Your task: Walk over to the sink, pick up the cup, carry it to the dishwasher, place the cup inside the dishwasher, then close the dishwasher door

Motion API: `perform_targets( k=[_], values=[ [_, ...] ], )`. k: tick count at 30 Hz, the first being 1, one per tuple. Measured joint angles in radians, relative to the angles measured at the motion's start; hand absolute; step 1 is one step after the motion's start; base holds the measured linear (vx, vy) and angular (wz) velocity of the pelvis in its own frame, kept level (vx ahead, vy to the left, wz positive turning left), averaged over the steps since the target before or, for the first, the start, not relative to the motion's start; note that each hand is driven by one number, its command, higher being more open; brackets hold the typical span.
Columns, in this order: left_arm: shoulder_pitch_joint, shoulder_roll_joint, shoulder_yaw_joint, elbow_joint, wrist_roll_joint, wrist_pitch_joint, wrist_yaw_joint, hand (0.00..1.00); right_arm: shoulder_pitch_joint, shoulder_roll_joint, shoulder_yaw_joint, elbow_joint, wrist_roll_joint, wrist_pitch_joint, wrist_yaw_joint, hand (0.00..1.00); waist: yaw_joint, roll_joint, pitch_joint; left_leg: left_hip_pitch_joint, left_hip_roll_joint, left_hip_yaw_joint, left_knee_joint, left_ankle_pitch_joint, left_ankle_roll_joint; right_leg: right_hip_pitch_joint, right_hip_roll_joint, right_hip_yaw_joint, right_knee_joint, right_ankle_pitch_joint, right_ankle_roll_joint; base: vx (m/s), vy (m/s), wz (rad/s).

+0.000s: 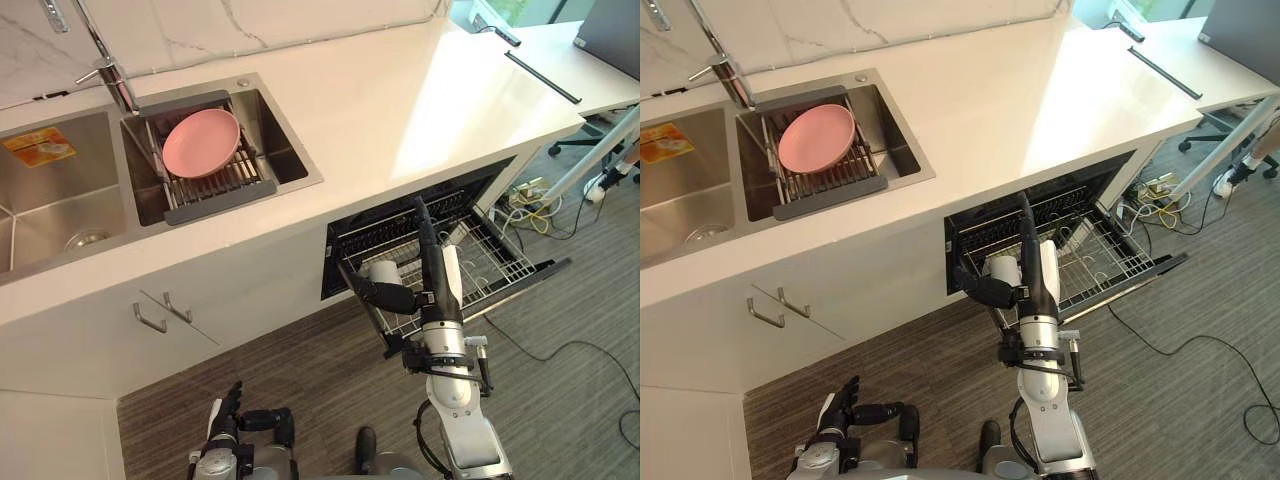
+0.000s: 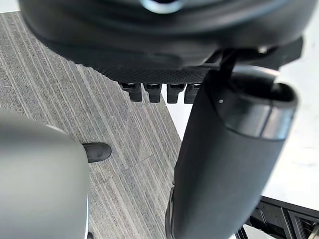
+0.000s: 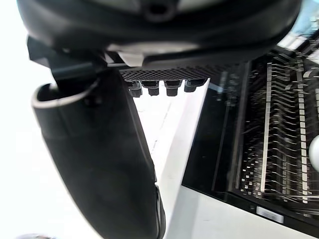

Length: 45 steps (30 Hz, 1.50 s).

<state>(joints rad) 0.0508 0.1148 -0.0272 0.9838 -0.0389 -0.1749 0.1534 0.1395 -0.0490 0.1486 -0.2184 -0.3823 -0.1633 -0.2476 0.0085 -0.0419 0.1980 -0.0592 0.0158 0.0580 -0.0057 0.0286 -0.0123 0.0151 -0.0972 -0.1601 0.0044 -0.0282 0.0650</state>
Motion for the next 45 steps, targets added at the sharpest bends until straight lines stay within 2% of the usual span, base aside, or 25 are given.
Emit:
perform_targets(
  k=[2,5,10,11,13,14,15,18,21,23,24,26,27,29,31,32,33,34,35,36,38,39,40,41,45],
  values=[
    [-0.001,0.004,-0.016,-0.006,0.000,-0.001,0.000,1.00,-0.006,-0.023,0.017,-0.025,-0.004,-0.001,-0.018,1.00,-0.001,0.004,0.002,-0.031,0.002,-0.010,0.077,-0.043,-0.001,-0.003,0.001,-0.008,0.037,-0.027,-0.002,0.06,-0.010,0.16],
    [-0.007,-0.004,-0.028,-0.015,0.000,-0.008,0.001,1.00,-0.026,-0.062,0.016,-0.043,-0.004,-0.011,-0.050,1.00,0.004,0.030,0.003,-0.121,0.024,-0.043,0.298,-0.142,-0.006,0.012,0.012,-0.047,0.080,-0.070,-0.008,0.05,-0.006,0.33],
    [-0.011,-0.012,-0.023,-0.015,0.000,-0.008,0.007,1.00,-0.058,-0.075,0.014,-0.064,-0.005,-0.012,-0.073,1.00,0.011,0.038,0.005,-0.141,0.041,0.051,0.350,-0.146,-0.013,0.063,0.011,-0.094,0.062,-0.084,-0.017,0.01,-0.014,0.34],
    [-0.013,-0.013,-0.017,-0.016,-0.002,-0.008,0.008,1.00,-0.062,-0.090,0.010,-0.101,-0.013,-0.012,-0.084,1.00,0.016,0.035,0.007,-0.158,0.041,0.087,0.371,-0.140,-0.028,0.086,0.003,-0.120,0.041,-0.091,-0.030,-0.02,0.011,0.51],
    [-0.017,-0.015,-0.017,-0.019,-0.003,-0.008,0.016,1.00,-0.100,-0.110,0.004,-0.112,-0.016,-0.012,-0.096,1.00,0.025,0.031,0.009,-0.176,0.048,0.132,0.343,-0.152,-0.027,0.096,-0.013,-0.142,0.039,-0.098,-0.022,-0.01,0.031,0.42],
    [-0.016,-0.016,-0.019,-0.024,-0.002,-0.008,0.015,1.00,-0.140,-0.109,-0.007,-0.104,-0.018,-0.013,-0.107,1.00,0.026,0.030,0.010,-0.188,0.056,0.146,0.294,-0.142,-0.012,0.105,-0.022,-0.158,0.035,-0.107,-0.008,0.03,0.099,0.31],
    [-0.012,-0.017,-0.018,-0.030,-0.003,-0.008,0.018,1.00,-0.172,-0.109,-0.018,-0.090,-0.019,-0.013,-0.118,1.00,0.032,0.037,0.005,-0.173,0.059,0.169,0.262,-0.084,0.002,0.122,-0.032,-0.166,0.036,-0.118,0.010,0.08,0.132,0.27],
    [-0.012,-0.007,-0.016,-0.043,-0.004,-0.007,0.017,1.00,-0.198,-0.103,-0.024,-0.069,-0.021,-0.013,-0.121,1.00,0.053,-0.002,-0.006,-0.159,0.001,0.183,0.265,-0.112,0.049,0.130,-0.094,-0.175,0.062,-0.135,0.062,0.23,0.185,0.10],
    [-0.009,-0.006,-0.005,-0.038,-0.004,-0.004,0.023,1.00,-0.198,-0.094,-0.024,-0.032,-0.041,-0.012,-0.108,1.00,0.058,-0.012,-0.011,-0.109,-0.055,0.188,0.241,-0.140,0.077,0.142,-0.154,-0.175,0.124,-0.145,0.079,0.27,0.196,0.10],
    [0.005,-0.007,0.003,-0.038,-0.009,-0.003,0.026,1.00,-0.198,-0.088,-0.025,0.022,-0.044,0.002,-0.096,1.00,0.058,-0.012,-0.011,-0.028,-0.082,0.187,0.181,-0.150,0.091,0.107,-0.198,-0.169,0.296,-0.150,0.086,0.28,0.210,0.02],
    [0.014,-0.004,-0.003,-0.040,-0.011,-0.003,0.032,1.00,-0.197,-0.081,-0.023,0.055,-0.045,0.007,-0.085,1.00,0.057,-0.022,-0.016,0.021,-0.099,0.181,0.144,-0.155,0.100,0.037,-0.244,-0.156,0.493,-0.143,0.084,0.24,0.176,0.05],
    [0.017,0.012,-0.011,-0.041,-0.012,-0.001,0.032,1.00,-0.197,-0.067,-0.020,0.091,-0.051,0.010,-0.073,1.00,0.051,-0.053,-0.022,0.075,-0.121,0.160,0.117,-0.169,0.115,-0.036,-0.291,-0.123,0.702,-0.115,0.072,0.26,0.120,0.23],
    [0.017,0.017,-0.015,-0.040,-0.012,0.001,0.033,1.00,-0.197,-0.065,-0.019,0.102,-0.053,0.012,-0.068,1.00,0.045,-0.058,-0.025,0.089,-0.123,0.147,0.115,-0.174,0.117,-0.057,-0.292,-0.112,0.762,-0.129,0.059,0.28,0.046,0.52],
    [0.017,0.019,-0.019,-0.041,-0.019,0.004,0.037,1.00,-0.197,-0.066,-0.013,0.128,-0.054,0.019,-0.054,1.00,0.021,-0.056,-0.024,0.126,-0.110,0.093,0.113,-0.182,0.120,-0.121,-0.253,-0.093,0.864,-0.203,0.032,0.28,0.004,0.64],
    [0.014,0.015,-0.019,-0.041,-0.020,0.005,0.040,1.00,-0.197,-0.067,-0.012,0.134,-0.058,0.026,-0.040,1.00,0.017,-0.047,-0.019,0.147,-0.083,0.068,0.115,-0.182,0.118,-0.179,-0.187,-0.081,0.804,-0.246,0.003,0.24,-0.035,0.45],
    [0.018,0.012,-0.019,-0.040,-0.019,0.008,0.041,1.00,-0.197,-0.074,-0.013,0.135,-0.064,0.026,-0.036,1.00,0.015,-0.038,-0.013,0.161,-0.062,0.052,0.124,-0.188,0.105,-0.207,-0.131,-0.061,0.708,-0.253,-0.001,0.27,-0.083,0.47],
    [0.025,0.011,-0.020,-0.040,-0.019,0.008,0.041,1.00,-0.197,-0.084,-0.013,0.135,-0.075,0.026,-0.035,1.00,0.005,-0.037,-0.012,0.168,-0.050,0.034,0.144,-0.202,0.079,-0.221,-0.083,-0.033,0.570,-0.245,0.011,0.22,-0.089,0.49],
    [0.034,0.017,-0.020,-0.039,-0.019,0.008,0.040,1.00,-0.197,-0.089,-0.013,0.134,-0.075,0.026,-0.034,1.00,0.002,-0.043,-0.016,0.173,-0.053,0.033,0.153,-0.212,0.062,-0.223,-0.064,-0.019,0.488,-0.215,0.012,0.24,-0.105,0.53],
    [0.036,0.031,-0.020,-0.031,-0.017,0.010,0.033,1.00,-0.195,-0.096,-0.015,0.134,-0.075,0.027,-0.035,1.00,0.000,-0.061,-0.026,0.186,-0.073,0.026,0.167,-0.233,0.039,-0.232,-0.053,0.020,0.386,-0.073,-0.003,0.27,-0.083,0.40],
    [0.031,0.013,-0.017,-0.020,-0.018,0.017,0.036,1.00,-0.174,-0.117,-0.022,0.130,-0.075,0.029,-0.033,1.00,0.005,-0.031,-0.042,0.180,-0.048,0.022,0.202,-0.245,0.027,-0.194,-0.037,0.011,0.354,-0.059,-0.016,0.27,-0.063,0.27],
    [0.044,-0.002,0.003,-0.029,-0.017,0.009,0.034,1.00,-0.143,-0.126,-0.026,0.116,-0.075,0.029,-0.032,1.00,0.016,-0.016,-0.049,0.130,-0.029,0.022,0.267,-0.267,0.008,-0.138,-0.030,0.000,0.256,-0.029,-0.018,0.23,-0.063,0.07],
    [0.045,-0.011,0.003,-0.031,-0.018,0.007,0.034,1.00,-0.130,-0.132,-0.037,0.114,-0.075,0.030,-0.033,1.00,0.005,-0.005,-0.054,0.131,-0.018,0.019,0.182,-0.250,-0.009,-0.119,-0.026,-0.010,0.222,-0.020,-0.013,0.19,-0.072,0.11],
    [0.047,-0.019,0.003,-0.031,-0.018,0.007,0.034,1.00,-0.124,-0.139,-0.045,0.114,-0.075,0.030,-0.032,1.00,0.000,0.010,-0.059,0.131,-0.007,0.019,0.136,-0.200,-0.017,-0.113,-0.018,-0.016,0.208,-0.017,-0.010,0.17,-0.021,0.08],
    [0.054,-0.022,0.003,-0.030,-0.018,0.009,0.033,1.00,-0.113,-0.140,-0.060,0.116,-0.075,0.037,-0.030,1.00,0.001,0.018,-0.064,0.141,-0.002,0.025,0.118,-0.185,0.007,-0.098,-0.011,-0.013,0.175,-0.004,-0.002,0.13,0.019,0.01],
    [0.058,-0.020,0.002,-0.029,-0.018,0.018,0.032,1.00,-0.089,-0.138,-0.078,0.114,-0.075,0.039,-0.022,1.00,-0.001,0.017,-0.065,0.140,-0.017,0.019,0.124,-0.184,0.006,-0.036,-0.012,-0.023,0.059,0.044,0.015,0.09,0.066,0.05]
  ],
)
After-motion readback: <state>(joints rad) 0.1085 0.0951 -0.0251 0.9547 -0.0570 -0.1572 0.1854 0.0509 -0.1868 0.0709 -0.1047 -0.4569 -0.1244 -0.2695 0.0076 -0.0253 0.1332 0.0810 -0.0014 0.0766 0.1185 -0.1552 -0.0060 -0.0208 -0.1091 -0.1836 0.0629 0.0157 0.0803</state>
